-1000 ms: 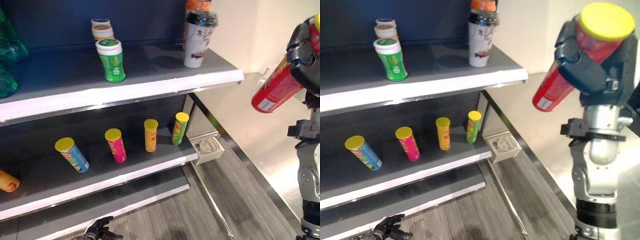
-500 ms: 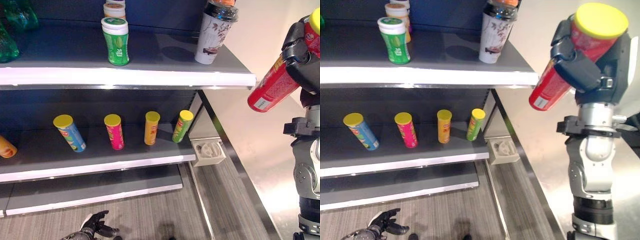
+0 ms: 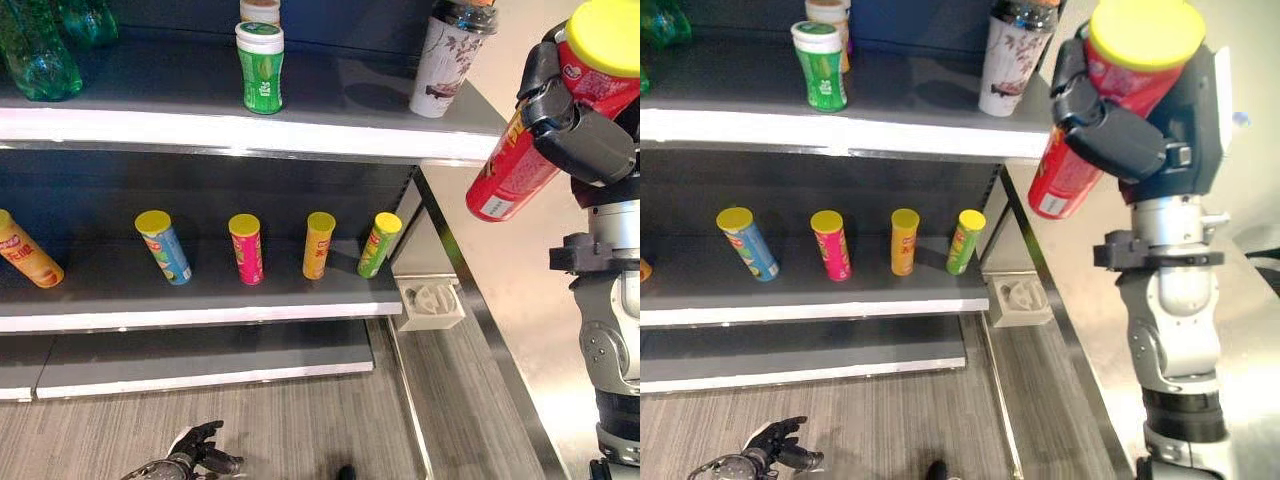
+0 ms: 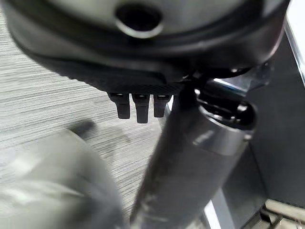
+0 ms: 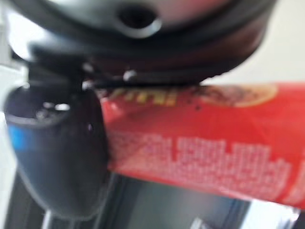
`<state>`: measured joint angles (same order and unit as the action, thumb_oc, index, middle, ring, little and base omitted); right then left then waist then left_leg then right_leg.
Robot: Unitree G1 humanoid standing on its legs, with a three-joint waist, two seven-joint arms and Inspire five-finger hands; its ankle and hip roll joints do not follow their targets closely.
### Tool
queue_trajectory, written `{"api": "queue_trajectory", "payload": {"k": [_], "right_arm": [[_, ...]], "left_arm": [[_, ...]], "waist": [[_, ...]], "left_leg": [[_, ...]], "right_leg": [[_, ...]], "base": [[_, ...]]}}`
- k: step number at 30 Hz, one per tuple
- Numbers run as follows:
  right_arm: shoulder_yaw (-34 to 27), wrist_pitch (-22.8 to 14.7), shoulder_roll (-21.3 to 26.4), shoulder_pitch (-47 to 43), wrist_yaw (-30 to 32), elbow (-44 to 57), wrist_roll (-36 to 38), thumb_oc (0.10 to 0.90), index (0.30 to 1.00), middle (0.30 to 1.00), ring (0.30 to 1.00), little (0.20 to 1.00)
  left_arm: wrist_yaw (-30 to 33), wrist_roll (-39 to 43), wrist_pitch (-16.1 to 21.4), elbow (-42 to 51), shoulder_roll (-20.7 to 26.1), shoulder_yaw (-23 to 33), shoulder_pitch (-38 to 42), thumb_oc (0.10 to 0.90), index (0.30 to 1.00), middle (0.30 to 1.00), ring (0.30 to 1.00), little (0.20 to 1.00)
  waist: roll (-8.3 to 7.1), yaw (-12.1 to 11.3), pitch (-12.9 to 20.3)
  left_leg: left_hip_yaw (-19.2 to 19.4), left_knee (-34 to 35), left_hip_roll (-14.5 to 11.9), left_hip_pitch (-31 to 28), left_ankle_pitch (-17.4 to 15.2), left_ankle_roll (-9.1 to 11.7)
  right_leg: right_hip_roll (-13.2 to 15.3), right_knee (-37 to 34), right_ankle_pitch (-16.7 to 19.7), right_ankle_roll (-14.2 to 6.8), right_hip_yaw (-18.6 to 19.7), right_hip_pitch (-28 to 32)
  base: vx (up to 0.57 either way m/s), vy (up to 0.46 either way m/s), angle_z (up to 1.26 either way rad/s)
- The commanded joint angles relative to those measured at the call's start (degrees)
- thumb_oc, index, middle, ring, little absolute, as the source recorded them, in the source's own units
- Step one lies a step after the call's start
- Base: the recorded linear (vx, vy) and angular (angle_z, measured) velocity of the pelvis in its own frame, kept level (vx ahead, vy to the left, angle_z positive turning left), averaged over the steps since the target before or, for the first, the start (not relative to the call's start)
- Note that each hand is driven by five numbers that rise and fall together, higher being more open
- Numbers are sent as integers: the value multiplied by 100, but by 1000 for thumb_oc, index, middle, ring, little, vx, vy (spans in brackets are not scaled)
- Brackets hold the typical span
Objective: Put the goods on the table back onto the shelves and tidy them up.
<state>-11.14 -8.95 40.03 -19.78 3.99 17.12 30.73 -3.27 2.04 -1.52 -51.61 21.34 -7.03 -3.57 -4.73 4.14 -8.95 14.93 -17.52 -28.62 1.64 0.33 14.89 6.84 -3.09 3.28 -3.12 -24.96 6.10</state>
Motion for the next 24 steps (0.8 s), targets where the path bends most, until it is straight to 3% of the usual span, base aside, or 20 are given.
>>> {"api": "queue_trajectory", "payload": {"k": [1,2,4,5,7,8,9,10,12,13,14,16,17,18,19,20,21,22,24], "right_arm": [[-350,-417,476,-474,72,636,-33,400,300,300,300,300],[-355,-416,479,-467,73,639,-35,400,300,300,300,300],[-360,-356,531,-453,84,653,-88,400,300,300,300,300],[-455,-298,522,-385,81,660,-159,400,300,300,300,300],[-603,-231,400,-316,147,650,-259,400,300,300,300,300],[-666,-241,268,-310,234,588,-377,400,300,300,300,300],[-671,-239,259,-308,235,591,-381,400,300,300,300,300],[-675,-260,175,-295,275,592,-445,400,300,300,300,300],[-625,-260,54,-398,279,573,-476,400,300,300,300,300],[-596,-287,-72,-336,244,589,-426,400,300,300,300,300],[-595,-288,-74,-336,243,589,-426,400,300,300,300,300],[-551,-379,-73,-333,252,535,-343,400,300,300,300,300],[-482,-377,-69,-375,191,534,-321,400,300,300,300,300],[-493,-372,-12,-377,177,460,-267,400,300,300,300,300],[-489,-378,-3,-383,174,449,-261,400,300,300,300,300],[-512,-412,36,-374,182,395,-198,400,300,300,300,300],[-506,-421,43,-378,178,383,-192,400,300,300,300,300],[-438,-441,115,-409,174,318,-175,400,300,300,300,300],[-460,-466,168,-465,207,296,-125,400,300,300,300,300]], "left_arm": [[131,-130,293,412,398,-169,154,800,900,900,900,900],[131,-128,293,412,396,-175,155,800,900,900,900,900],[148,-123,307,510,473,-286,242,800,900,900,900,900],[108,-133,323,532,489,-316,286,800,900,900,900,900],[83,-250,330,505,537,-414,417,800,900,900,900,900],[84,-321,356,527,678,-527,575,800,900,900,900,900],[82,-320,355,527,688,-527,578,800,900,900,900,900],[67,-345,381,567,768,-558,629,800,900,900,900,900],[73,-384,377,675,909,-490,622,800,900,900,900,900],[112,-327,348,737,962,-402,602,800,900,900,900,900],[111,-327,347,740,963,-400,599,800,900,900,900,900],[153,-226,307,653,953,-314,585,800,900,900,900,900],[169,-161,272,555,938,-253,531,800,900,900,900,900],[183,-141,247,494,913,-221,497,800,900,900,900,900],[184,-141,249,492,907,-221,497,800,900,900,900,900],[203,-115,215,467,883,-180,445,800,900,900,900,900],[203,-115,213,470,879,-179,440,800,900,900,900,900],[213,-40,189,418,798,-84,332,800,900,900,900,900],[168,-50,204,378,689,-78,262,800,900,900,900,900]], "waist": [[163,-32,513],[164,-23,517],[167,-26,483],[195,16,509],[184,75,569],[119,88,500],[89,68,512],[61,40,482],[151,-39,450],[199,33,378],[196,24,378],[124,9,336],[177,-20,363],[188,-12,373],[194,-17,380],[174,-27,381],[178,-33,390],[27,-152,396],[-108,-224,470]], "left_leg": [[-186,355,-159,-835,498,-131],[-206,343,-154,-814,493,-132],[-574,259,-15,-564,477,-134],[-596,374,60,-560,225,-151],[-390,691,404,-650,-608,-200],[-263,890,773,-587,-843,-284],[-235,902,807,-589,-837,-300],[-119,1098,1013,-597,-884,-403],[156,1532,1325,-818,-962,-595],[247,1970,1500,-935,-760,-727],[261,1993,1504,-952,-749,-725],[314,2189,1709,-921,-481,-901],[282,2252,1808,-850,-430,-1025],[235,2252,1831,-815,-395,-1058],[241,2252,1823,-813,-400,-1049],[216,2252,1880,-790,-382,-1092],[225,2252,1873,-790,-390,-1083],[272,2252,2052,-766,-397,-1067],[190,2252,2179,-751,-419,-1024]], "right_leg": [[715,306,-438,-703,65,-244],[723,304,-429,-714,52,-243],[1020,371,-206,-797,78,-309],[1147,372,-129,-884,94,-290],[1514,315,201,-1099,165,-293],[1865,335,988,-1188,262,-498],[1893,323,1013,-1188,292,-526],[2070,265,1343,-1188,286,-667],[2235,354,1495,-1188,96,-843],[1924,805,1005,-1188,284,-1007],[1926,826,990,-1187,301,-1022],[1432,1340,620,-1084,527,-1147],[938,1760,-2,-908,537,-1152],[643,1966,-269,-840,626,-1224],[641,2002,-298,-831,632,-1247],[312,2087,-510,-780,671,-1290],[308,2116,-536,-771,679,-1307],[-3,1673,-774,-537,509,-1035],[-210,863,-779,-430,493,-731]], "base": [[-30,522,28],[6,392,31],[-22,442,49],[18,547,72],[34,664,64],[-48,541,26],[-100,546,6],[-24,402,-7],[-54,679,-17],[-64,560,-32],[-42,479,-23],[-107,354,-10],[-124,397,-13],[-46,269,-7],[-35,134,1],[-16,52,1],[-81,125,3],[-47,47,4],[34,13,-7]]}}
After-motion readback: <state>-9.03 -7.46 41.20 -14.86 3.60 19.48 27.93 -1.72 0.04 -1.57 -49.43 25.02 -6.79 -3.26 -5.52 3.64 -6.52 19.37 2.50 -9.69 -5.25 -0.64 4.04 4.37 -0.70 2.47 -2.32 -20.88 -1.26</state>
